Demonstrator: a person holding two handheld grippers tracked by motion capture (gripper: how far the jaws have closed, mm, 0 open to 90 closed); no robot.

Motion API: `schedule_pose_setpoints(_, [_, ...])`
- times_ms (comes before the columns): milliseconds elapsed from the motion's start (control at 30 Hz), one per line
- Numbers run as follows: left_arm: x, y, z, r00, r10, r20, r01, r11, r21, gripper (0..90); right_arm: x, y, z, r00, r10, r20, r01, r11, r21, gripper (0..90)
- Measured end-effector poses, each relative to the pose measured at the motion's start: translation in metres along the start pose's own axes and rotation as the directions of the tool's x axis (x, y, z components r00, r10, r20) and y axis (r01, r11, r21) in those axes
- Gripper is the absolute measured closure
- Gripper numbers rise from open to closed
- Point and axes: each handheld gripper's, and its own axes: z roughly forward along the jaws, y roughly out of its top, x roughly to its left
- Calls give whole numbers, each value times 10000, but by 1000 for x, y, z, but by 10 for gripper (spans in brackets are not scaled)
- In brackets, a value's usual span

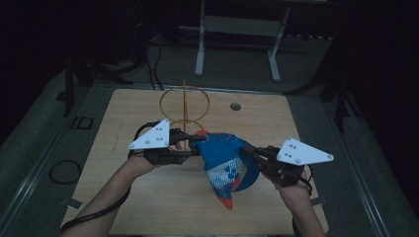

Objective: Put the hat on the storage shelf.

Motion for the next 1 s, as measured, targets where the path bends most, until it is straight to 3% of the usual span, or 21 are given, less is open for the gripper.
schedule_pose_setpoints(167, [-2, -7, -18, 9984, -69, -565, 74, 9999, 73, 605, -4, 4, -5, 10000, 33, 72, -32, 9999, -130, 900])
schedule_pose_setpoints(200, [-2, -7, -18, 9984, -69, -565, 74, 9999, 73, 570, -4, 4, -5, 10000, 33, 72, -32, 9999, -130, 900])
schedule_pose_setpoints(267, [-4, -17, -28, 9936, -280, -1091, 300, 9994, 169, 478, -7, 9, -7, 9997, 91, 229, -84, 9995, -294, 900])
schedule_pose_setpoints(300, [-4, -17, -28, 9936, -280, -1091, 300, 9994, 169, 428, -7, 9, -7, 9997, 91, 229, -84, 9995, -294, 900])
schedule_pose_setpoints(333, [-7, -25, -32, 9858, -385, -1634, 433, 9987, 256, 335, -11, 13, -7, 9996, 140, 242, -130, 9991, -401, 900])
schedule_pose_setpoints(367, [-7, -25, -32, 9858, -385, -1634, 433, 9987, 256, 285, -13, 15, -7, 9996, 172, 239, -161, 9989, -447, 900])
schedule_pose_setpoints(400, [-9, -33, -36, 9799, -497, -1931, 580, 9976, 376, 242, -15, 18, -5, 9994, 122, 312, -107, 9988, -480, 900])
schedule_pose_setpoints(433, [-9, -33, -36, 9799, -497, -1931, 580, 9976, 376, 204, -15, 20, -5, 9993, 129, 354, -112, 9988, -468, 900])
schedule_pose_setpoints(467, [-12, -45, -39, 9727, -612, -2238, 766, 9952, 610, 136, -18, 23, -3, 9992, 172, 365, -155, 9987, -482, 900])
schedule_pose_setpoints(533, [-15, -55, -43, 9669, -657, -2467, 884, 9927, 820, 84, -22, 29, 1, 9987, 194, 473, -168, 9984, -543, 900])
schedule_pose_setpoints(567, [-15, -55, -43, 9669, -657, -2467, 884, 9927, 820, 54, -22, 29, 1, 9987, 194, 473, -168, 9984, -543, 900])
schedule_pose_setpoints(667, [-19, -78, -51, 9480, -1211, -2944, 1533, 9842, 888, 27, -30, 42, 9, 9971, 287, 708, -235, 9971, -730, 900])
schedule_pose_setpoints(700, [-19, -78, -51, 9480, -1211, -2944, 1533, 9842, 888, 26, -30, 42, 9, 9971, 287, 708, -235, 9971, -730, 900])
schedule_pose_setpoints(800, [-27, -94, -55, 9345, -1351, -3292, 1758, 9796, 970, 25, -36, 53, 16, 9956, 323, 880, -248, 9960, -853, 900])
schedule_pose_setpoints(867, [-33, -103, -57, 9308, -1480, -3342, 1897, 9772, 957, 25, -42, 64, 26, 9940, 318, 1048, -223, 9957, -903, 900])
schedule_pose_setpoints(900, [-39, -112, -59, 9250, -1531, -3478, 1977, 9755, 962, 25, -44, 68, 30, 9937, 335, 1066, -240, 9957, -899, 900])
schedule_pose_setpoints(967, [-42, -116, -61, 9242, -1571, -3481, 2030, 9742, 990, 25, -45, 72, 34, 9932, 334, 1116, -236, 9958, -881, 900])
schedule_pose_setpoints(1000, [-44, -120, -62, 9203, -1609, -3566, 2110, 9717, 1061, 25, -48, 79, 44, 9922, 335, 1200, -234, 9962, -842, 900])
